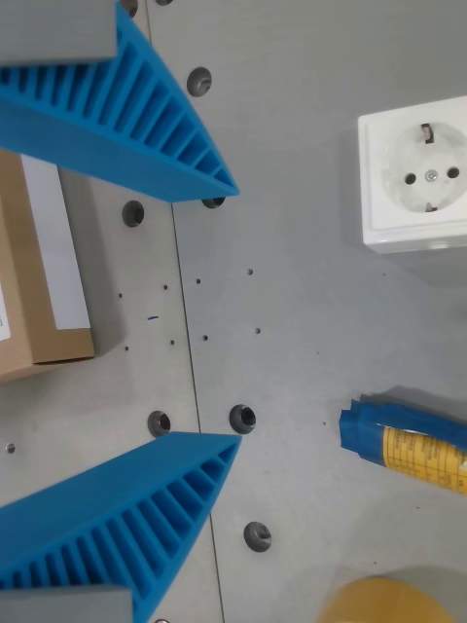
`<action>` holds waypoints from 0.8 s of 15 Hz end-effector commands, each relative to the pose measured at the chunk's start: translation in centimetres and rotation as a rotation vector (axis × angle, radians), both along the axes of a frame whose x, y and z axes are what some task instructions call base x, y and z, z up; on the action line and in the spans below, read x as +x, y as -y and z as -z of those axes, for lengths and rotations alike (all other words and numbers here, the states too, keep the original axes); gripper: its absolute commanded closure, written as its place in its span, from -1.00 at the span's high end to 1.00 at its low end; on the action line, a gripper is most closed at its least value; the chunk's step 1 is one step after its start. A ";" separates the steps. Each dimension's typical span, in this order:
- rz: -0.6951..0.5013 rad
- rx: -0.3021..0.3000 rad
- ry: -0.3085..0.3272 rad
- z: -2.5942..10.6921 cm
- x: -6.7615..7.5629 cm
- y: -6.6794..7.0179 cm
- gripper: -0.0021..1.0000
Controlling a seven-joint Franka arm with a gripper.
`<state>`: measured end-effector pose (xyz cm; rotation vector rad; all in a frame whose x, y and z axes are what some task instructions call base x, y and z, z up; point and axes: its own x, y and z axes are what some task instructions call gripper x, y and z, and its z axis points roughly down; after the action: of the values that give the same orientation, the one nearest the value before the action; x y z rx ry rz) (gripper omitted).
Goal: Pick up the blue bag
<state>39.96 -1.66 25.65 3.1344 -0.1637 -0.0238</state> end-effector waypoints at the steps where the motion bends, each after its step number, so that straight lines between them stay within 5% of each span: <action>1: 0.000 0.000 0.006 -0.2 0.0 0.0 1.00; 7: 0.039 0.000 0.019 0.2 0.4 0.5 1.00; 12: 0.104 -0.001 0.037 2.1 1.8 2.4 1.00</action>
<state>40.69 -3.14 24.37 3.1322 -0.2160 -0.0050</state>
